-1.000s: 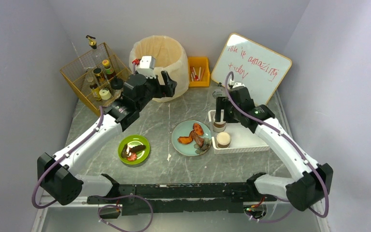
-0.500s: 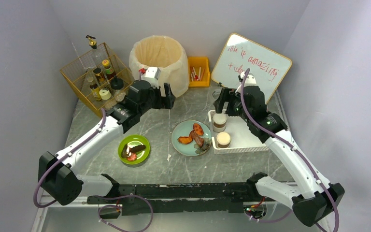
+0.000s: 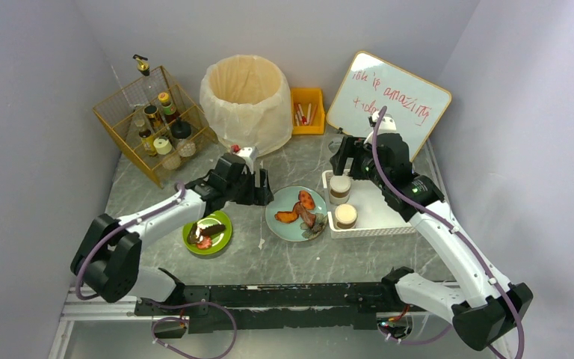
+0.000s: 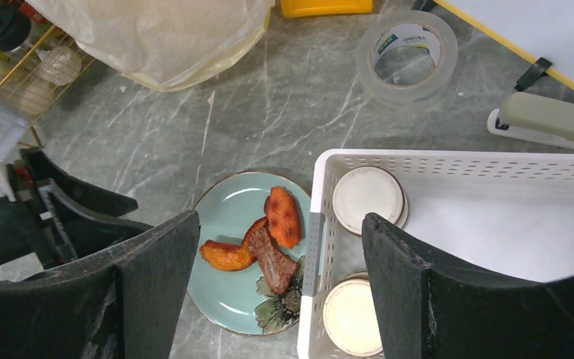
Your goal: Clear the kitchen counter
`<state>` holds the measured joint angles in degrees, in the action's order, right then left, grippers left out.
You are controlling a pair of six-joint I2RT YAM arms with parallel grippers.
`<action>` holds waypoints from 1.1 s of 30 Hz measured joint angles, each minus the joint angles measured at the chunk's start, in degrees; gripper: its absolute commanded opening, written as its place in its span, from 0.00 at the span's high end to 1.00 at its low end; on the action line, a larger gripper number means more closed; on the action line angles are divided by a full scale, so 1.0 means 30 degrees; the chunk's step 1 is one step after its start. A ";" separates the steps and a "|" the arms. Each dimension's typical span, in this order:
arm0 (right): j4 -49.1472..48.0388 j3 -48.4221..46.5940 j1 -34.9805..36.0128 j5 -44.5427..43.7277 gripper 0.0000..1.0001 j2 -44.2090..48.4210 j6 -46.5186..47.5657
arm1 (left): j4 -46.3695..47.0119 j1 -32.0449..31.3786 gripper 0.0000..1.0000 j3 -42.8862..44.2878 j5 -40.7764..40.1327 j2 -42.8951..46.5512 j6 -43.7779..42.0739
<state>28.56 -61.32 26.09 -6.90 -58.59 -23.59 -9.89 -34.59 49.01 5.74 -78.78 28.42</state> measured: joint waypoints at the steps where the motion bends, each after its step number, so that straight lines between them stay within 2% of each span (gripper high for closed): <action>1: 0.0000 0.0000 0.0000 0.0000 0.17 0.0000 0.0000 | 0.0109 0.0000 0.17 -0.0197 0.0102 -0.0233 0.0051; 5: 0.0000 0.0000 0.0000 0.0000 0.17 -0.0022 0.0000 | 0.0597 0.0000 0.20 -0.0546 0.0321 -0.1107 0.0073; 10: 0.0007 0.0000 0.0000 -0.0007 0.17 -0.0073 0.0007 | 0.1530 0.0007 0.31 -0.0627 0.0743 -0.2302 -0.0007; 18: 0.0022 0.0000 0.0000 -0.0007 0.17 -0.0328 0.0029 | 0.3206 0.0007 0.35 -0.1552 0.1479 -0.3942 0.0087; 27: 0.0131 -0.0044 0.0000 0.0233 0.17 -0.0954 0.0386 | 0.6098 0.0109 0.58 -0.2426 0.1858 -0.4845 0.1406; 33: 0.0160 -0.0044 0.0000 0.0335 0.17 -0.0976 0.0510 | 0.7810 0.0131 0.66 -0.3111 0.2361 -0.5144 0.2084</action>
<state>29.04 -61.45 26.09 -5.89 -61.52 -22.06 13.54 -34.20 39.68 12.82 -94.21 34.68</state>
